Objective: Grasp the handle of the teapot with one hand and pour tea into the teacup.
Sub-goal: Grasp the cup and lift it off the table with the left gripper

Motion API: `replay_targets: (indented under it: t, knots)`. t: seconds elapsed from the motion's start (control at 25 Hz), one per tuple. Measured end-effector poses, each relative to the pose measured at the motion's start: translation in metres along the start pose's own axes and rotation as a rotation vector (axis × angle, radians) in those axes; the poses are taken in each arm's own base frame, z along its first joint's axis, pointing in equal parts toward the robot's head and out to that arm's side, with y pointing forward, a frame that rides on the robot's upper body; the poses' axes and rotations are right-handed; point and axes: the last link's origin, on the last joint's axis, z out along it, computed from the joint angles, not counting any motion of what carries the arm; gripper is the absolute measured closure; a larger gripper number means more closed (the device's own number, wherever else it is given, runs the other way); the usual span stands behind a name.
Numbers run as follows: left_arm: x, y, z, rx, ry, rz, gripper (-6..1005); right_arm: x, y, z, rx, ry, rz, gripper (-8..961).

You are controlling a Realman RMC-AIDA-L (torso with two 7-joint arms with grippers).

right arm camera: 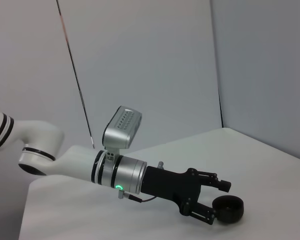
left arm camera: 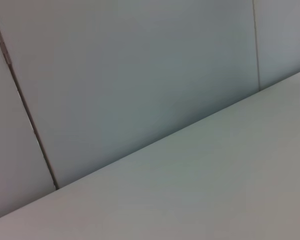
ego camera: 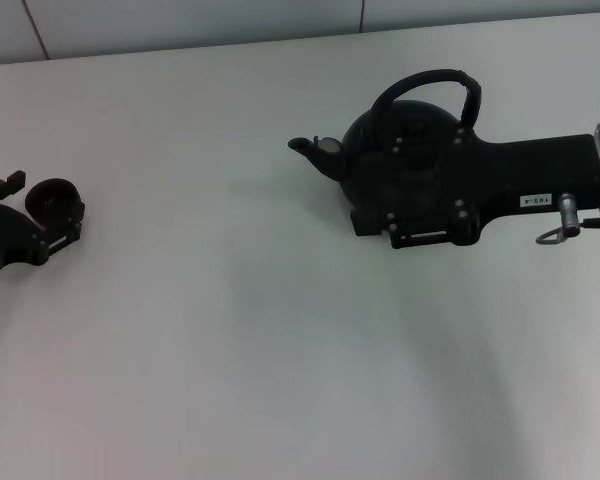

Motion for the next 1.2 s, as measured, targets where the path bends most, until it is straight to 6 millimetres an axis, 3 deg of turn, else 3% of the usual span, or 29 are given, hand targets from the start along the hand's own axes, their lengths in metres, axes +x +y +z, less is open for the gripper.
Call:
replay_targets:
  t: [1.2]
  knots:
    - [-0.0009, 0.0001, 0.009, 0.004, -0.053, 0.025, 214, -0.0024, -0.0031, 0.0016, 0.011, -0.001, -0.01, 254]
